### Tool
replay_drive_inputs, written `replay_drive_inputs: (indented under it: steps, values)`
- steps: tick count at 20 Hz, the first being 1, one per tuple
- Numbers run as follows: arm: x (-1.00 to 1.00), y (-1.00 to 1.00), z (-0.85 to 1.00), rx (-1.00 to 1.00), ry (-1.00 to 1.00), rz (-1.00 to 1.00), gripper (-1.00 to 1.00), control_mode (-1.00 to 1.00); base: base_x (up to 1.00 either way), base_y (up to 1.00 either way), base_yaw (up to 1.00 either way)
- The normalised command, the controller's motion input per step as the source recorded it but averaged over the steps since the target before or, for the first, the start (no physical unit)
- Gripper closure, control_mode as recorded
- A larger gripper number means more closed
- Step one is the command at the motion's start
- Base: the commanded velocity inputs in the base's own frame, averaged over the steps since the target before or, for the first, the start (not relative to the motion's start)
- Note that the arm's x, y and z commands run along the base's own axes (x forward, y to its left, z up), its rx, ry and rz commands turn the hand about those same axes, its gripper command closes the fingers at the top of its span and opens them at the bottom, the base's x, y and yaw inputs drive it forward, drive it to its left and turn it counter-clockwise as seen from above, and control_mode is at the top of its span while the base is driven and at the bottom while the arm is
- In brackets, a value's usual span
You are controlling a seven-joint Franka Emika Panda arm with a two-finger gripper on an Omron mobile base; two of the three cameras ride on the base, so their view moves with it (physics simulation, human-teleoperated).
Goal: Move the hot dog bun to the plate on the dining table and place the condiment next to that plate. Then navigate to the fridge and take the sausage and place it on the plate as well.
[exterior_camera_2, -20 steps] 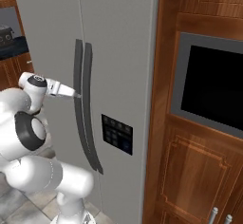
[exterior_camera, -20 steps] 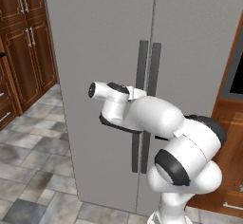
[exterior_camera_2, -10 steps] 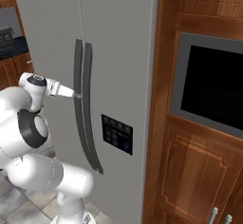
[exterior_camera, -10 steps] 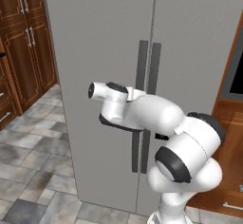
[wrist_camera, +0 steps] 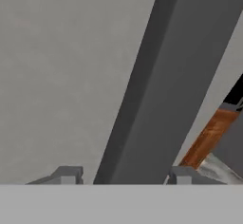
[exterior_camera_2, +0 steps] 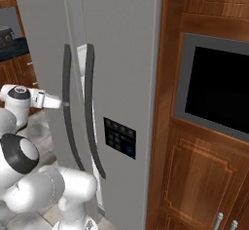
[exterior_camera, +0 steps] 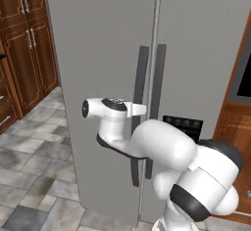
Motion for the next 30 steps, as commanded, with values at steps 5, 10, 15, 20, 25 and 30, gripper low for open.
replay_drive_inputs:
  steps: [5,10,15,20,25,30]
  values:
    - [-0.55,0.9,0.24,0.0,-0.01,0.12,1.0,-1.0,0.0,0.0,0.0]
    - [-0.31,1.0,0.19,0.0,0.0,0.12,1.0,-1.0,0.0,0.0,0.0]
    - [-0.04,1.0,0.13,0.0,0.0,0.11,1.0,-1.0,0.0,0.0,0.0]
    - [0.0,1.0,0.08,0.0,0.01,0.08,-1.0,-1.0,0.0,0.0,0.0]
    - [-0.21,0.8,0.24,0.0,0.01,0.06,-1.0,-1.0,0.0,0.0,0.0]
    - [-0.8,0.08,0.72,0.01,-0.07,0.02,-1.0,-1.0,0.0,0.0,0.0]
